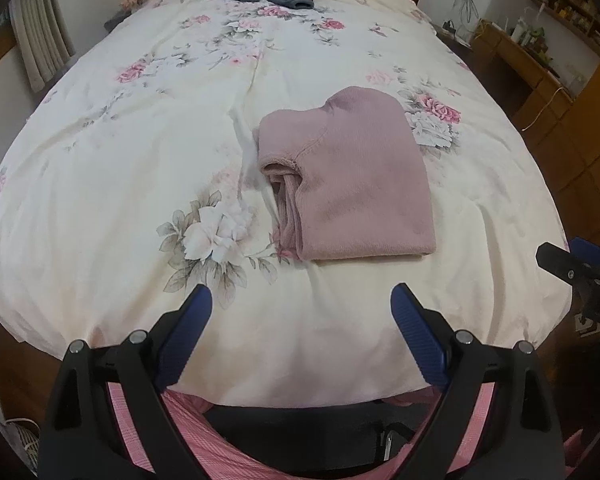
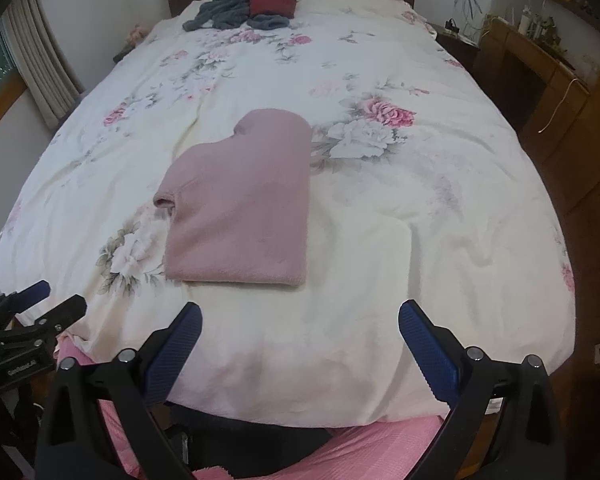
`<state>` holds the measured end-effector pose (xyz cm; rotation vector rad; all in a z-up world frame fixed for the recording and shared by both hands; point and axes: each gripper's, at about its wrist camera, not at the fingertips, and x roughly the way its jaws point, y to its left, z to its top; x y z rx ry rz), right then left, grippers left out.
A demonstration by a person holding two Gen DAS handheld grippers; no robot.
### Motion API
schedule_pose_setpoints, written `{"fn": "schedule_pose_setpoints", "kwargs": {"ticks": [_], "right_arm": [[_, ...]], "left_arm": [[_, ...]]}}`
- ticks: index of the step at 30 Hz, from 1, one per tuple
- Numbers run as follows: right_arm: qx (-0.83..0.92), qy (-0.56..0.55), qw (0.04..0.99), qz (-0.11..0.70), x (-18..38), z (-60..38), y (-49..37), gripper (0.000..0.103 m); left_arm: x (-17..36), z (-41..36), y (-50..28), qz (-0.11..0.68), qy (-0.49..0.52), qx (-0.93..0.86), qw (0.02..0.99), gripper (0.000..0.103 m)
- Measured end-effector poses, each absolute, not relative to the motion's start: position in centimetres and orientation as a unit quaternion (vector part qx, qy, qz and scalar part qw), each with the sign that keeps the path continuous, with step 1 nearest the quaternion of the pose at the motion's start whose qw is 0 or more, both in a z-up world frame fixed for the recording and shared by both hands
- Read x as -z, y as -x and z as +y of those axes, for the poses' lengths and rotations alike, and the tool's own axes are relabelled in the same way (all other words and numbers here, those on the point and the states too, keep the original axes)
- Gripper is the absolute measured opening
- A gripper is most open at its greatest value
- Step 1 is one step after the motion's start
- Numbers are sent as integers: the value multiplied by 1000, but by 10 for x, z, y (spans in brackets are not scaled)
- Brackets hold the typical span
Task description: Fold small clothes
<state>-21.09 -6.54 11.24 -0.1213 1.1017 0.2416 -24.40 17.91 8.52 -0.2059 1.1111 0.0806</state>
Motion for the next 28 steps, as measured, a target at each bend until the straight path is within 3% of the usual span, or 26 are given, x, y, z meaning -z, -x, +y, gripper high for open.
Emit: {"fn": "schedule_pose_setpoints", "kwargs": {"ticks": [28], "right_arm": [[-87,57,844,526,-100,-79,202,99]], "left_arm": [[-87,164,239,525,80,-34,847,90]]}}
